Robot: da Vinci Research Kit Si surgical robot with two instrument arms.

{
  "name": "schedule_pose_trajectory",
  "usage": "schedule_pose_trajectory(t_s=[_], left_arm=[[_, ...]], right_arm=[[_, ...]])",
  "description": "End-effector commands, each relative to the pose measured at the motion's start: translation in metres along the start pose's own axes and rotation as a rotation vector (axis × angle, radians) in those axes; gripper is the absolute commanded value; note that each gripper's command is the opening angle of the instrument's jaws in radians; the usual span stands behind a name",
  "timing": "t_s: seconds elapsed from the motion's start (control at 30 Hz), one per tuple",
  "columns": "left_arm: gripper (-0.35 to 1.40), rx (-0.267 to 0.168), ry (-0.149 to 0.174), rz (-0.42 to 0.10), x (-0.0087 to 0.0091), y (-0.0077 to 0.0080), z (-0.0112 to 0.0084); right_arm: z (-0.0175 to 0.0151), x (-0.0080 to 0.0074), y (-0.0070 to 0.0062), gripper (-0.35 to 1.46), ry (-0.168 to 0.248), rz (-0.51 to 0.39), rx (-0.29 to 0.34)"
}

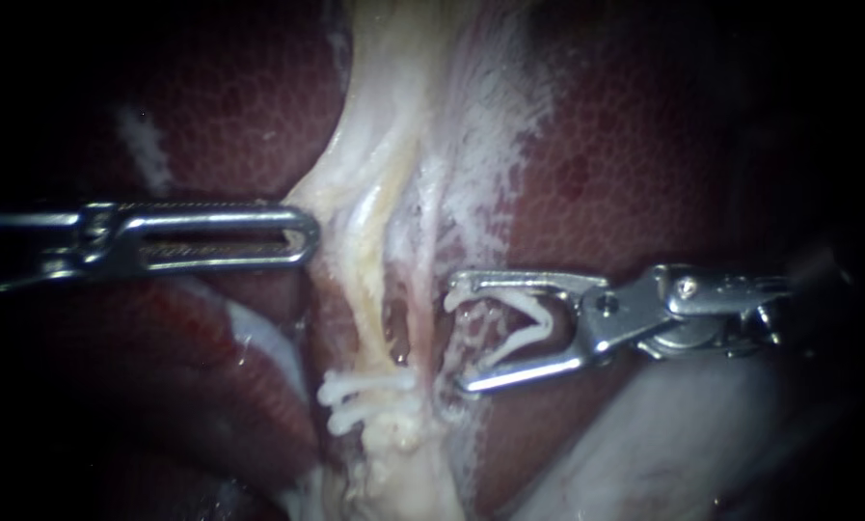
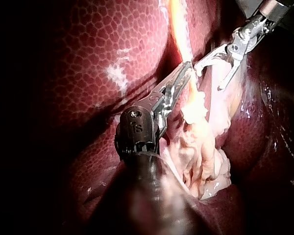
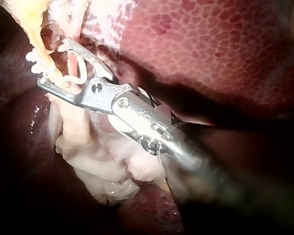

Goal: Clipping third clip left tube

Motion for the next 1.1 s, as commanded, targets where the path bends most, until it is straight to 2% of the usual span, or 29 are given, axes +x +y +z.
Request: schedule_pose_trajectory(t_s=[0.03,0.37,0.57,0.77,0.93,1.1], left_arm=[[-0.35,-0.001,0.0,0.001,0.0,0.0,0.0],[-0.35,-0.002,-0.001,0.002,0.0001,-0.0004,-0.0001],[-0.35,-0.002,-0.001,0.002,0.0002,-0.0004,-0.0001],[-0.35,-0.002,-0.001,0.003,0.0002,-0.0003,0.0],[-0.35,-0.002,-0.001,0.003,0.0003,-0.0002,0.0],[-0.35,-0.003,-0.002,0.003,0.0004,-0.0002,0.0001]], right_arm=[[0.0004,-0.0001,0.0,0.6,0.0,-0.001,0.0],[0.0046,-0.0016,0.0011,0.6,0.0,0.011,0.016],[0.0057,-0.0018,0.0009,0.6,0.002,0.029,0.035],[0.0061,-0.0006,-0.0001,0.6,0.005,0.049,0.074],[0.0061,0.0015,-0.0007,0.58,0.009,0.063,0.117],[0.0064,0.0027,-0.0004,0.56,0.013,0.076,0.14]])
